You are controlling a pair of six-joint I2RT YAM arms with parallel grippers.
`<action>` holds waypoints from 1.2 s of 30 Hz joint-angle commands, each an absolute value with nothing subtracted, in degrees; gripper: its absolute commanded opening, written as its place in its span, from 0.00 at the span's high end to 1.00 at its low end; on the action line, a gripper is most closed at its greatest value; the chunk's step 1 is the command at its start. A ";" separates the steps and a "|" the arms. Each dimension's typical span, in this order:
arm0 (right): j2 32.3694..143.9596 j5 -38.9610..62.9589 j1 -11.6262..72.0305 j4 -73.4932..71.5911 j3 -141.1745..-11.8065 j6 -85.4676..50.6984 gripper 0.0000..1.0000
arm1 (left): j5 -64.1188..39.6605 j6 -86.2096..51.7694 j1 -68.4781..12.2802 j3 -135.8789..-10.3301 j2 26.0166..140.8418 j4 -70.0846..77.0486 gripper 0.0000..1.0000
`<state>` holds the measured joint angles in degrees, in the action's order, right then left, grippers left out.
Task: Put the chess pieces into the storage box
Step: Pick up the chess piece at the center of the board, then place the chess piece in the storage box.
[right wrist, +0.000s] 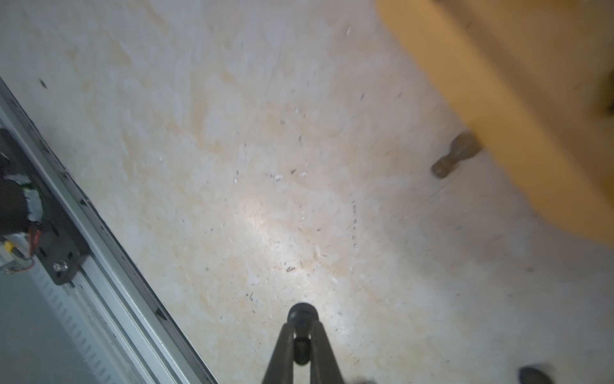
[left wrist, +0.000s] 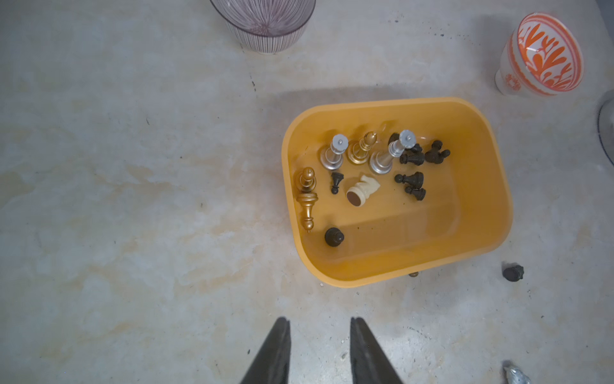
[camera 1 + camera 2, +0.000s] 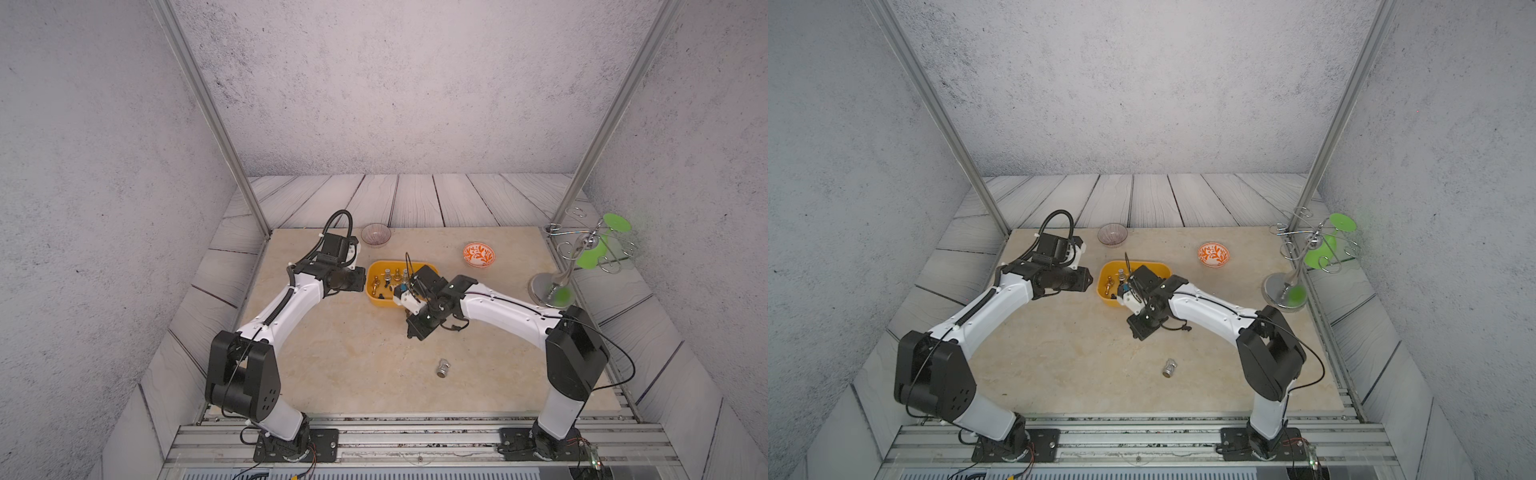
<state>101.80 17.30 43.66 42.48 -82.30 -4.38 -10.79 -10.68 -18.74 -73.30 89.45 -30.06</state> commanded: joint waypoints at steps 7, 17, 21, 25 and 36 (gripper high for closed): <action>112.70 18.77 36.23 43.42 -104.02 0.78 0.89 | -12.77 -11.35 -18.37 -76.82 91.76 -28.06 0.66; 127.31 12.01 35.86 41.40 -117.48 -1.75 0.89 | -14.34 -11.66 -18.37 -74.03 89.94 -26.69 0.66; 131.53 8.54 35.86 40.47 -120.16 -2.96 0.88 | -15.59 -12.39 -18.37 -71.88 88.85 -25.79 0.66; 135.05 6.16 35.86 39.40 -122.26 -3.97 0.88 | -16.84 -13.36 -18.46 -70.16 88.24 -25.32 0.66; 139.92 6.22 35.77 39.99 -127.29 -4.84 0.81 | -17.56 -14.34 -18.54 -67.52 87.61 -25.58 0.66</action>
<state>137.27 6.87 35.77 39.59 -125.93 -4.05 -16.78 -13.76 -18.74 -68.25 89.25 -26.30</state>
